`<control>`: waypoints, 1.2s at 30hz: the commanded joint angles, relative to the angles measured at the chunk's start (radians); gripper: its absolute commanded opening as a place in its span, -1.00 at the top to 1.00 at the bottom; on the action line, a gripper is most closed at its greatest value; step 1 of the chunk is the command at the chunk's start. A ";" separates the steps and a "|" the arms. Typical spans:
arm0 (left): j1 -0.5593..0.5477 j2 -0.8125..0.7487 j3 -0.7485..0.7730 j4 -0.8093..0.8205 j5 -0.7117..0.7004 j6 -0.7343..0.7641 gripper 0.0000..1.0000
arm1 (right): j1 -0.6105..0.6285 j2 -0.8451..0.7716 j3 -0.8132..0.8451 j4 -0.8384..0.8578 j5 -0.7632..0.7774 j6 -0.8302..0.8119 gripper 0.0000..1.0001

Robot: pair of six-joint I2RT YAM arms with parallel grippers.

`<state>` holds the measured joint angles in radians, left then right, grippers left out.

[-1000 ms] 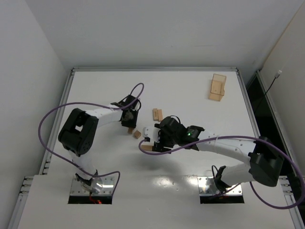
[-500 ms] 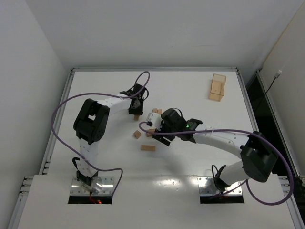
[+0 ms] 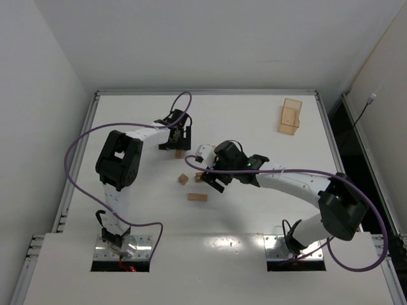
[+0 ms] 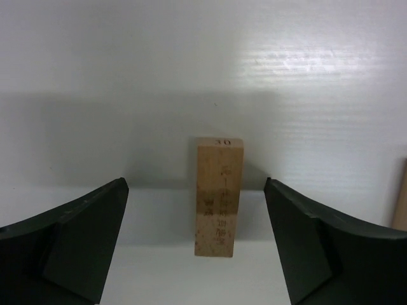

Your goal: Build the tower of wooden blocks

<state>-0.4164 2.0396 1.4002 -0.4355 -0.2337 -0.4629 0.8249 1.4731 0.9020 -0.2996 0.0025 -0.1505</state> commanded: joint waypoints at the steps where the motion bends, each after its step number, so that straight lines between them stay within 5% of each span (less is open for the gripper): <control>1: 0.010 -0.001 -0.023 -0.020 -0.018 -0.014 -0.81 | -0.004 0.001 0.043 0.024 -0.024 0.031 -0.52; 3: 0.010 -0.015 -0.033 -0.011 -0.027 -0.014 -0.98 | 0.008 0.001 0.031 0.054 -0.024 0.031 -0.52; 12: 0.034 -0.318 -0.119 -0.002 -0.121 0.007 -0.98 | 0.126 -0.062 -0.074 0.183 -0.064 -0.205 -0.49; 20: 0.220 -0.516 -0.161 -0.034 -0.093 0.055 -0.98 | 0.204 0.010 -0.084 0.212 -0.134 -0.400 -0.40; 29: 0.485 -0.590 -0.141 -0.075 0.011 0.046 -0.98 | 0.214 0.262 0.167 -0.054 -0.346 -0.463 -0.19; 36: 0.542 -0.613 -0.176 -0.066 0.066 0.036 -0.98 | 0.195 0.372 0.287 -0.108 -0.380 -0.439 -0.07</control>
<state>0.1078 1.4712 1.2278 -0.5068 -0.2081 -0.4240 1.0302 1.8240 1.1194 -0.3637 -0.2958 -0.5838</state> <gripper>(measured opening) 0.992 0.549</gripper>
